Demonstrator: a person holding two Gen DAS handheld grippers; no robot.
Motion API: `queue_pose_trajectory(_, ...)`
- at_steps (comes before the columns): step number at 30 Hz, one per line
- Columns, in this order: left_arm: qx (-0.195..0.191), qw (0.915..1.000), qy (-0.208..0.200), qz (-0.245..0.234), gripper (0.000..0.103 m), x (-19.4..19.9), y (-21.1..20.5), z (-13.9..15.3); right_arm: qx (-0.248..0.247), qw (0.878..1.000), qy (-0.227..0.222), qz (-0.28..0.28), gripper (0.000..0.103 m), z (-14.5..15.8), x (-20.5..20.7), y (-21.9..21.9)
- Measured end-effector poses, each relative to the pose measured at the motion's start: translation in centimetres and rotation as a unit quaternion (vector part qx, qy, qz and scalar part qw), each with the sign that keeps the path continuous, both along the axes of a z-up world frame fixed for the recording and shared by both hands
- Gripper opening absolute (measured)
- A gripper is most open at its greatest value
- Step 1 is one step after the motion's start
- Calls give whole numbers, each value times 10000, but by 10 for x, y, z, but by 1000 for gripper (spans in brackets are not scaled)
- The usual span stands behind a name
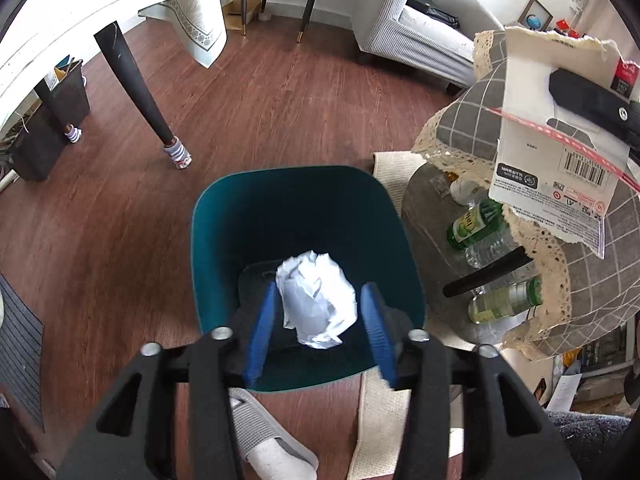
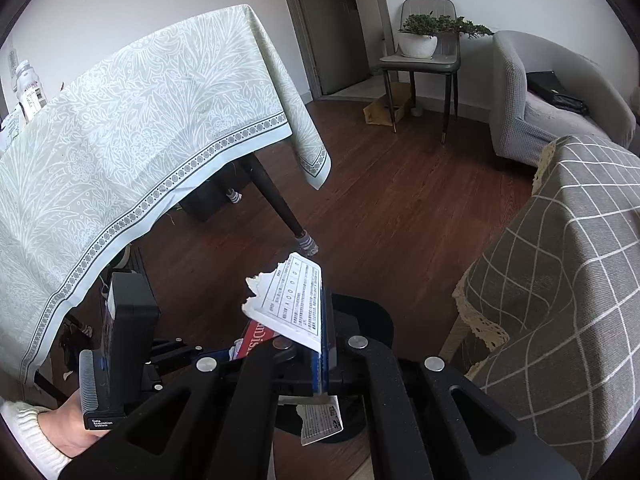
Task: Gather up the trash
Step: 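Carry both papers over the teal bin and open both grippers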
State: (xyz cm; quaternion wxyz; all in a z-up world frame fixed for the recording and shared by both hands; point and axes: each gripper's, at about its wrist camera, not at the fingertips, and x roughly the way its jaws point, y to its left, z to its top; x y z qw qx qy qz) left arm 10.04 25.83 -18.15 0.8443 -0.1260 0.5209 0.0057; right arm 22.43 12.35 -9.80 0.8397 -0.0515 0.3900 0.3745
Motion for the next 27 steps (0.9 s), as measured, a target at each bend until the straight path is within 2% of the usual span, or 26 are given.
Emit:
queue_pose_trajectory(6,-4,9999,-38,113,64,-7,11,5,-250,9995,176,54,0,-18,4,17)
queue_pose_trajectory(12,30,9992,-324,226,68,-17,23,23,-551,9978,371,88,0,-40,8,32)
queue_pose_trajectory(23,144,9933,-1100,335,68,-35,33,82,-1290,9878,851,214,1,-97,13,60)
queue_pose_trajectory(27,105,9907,-1313,352,62,-37,35,99,-1511,9839,911,286,1,-110,10,68)
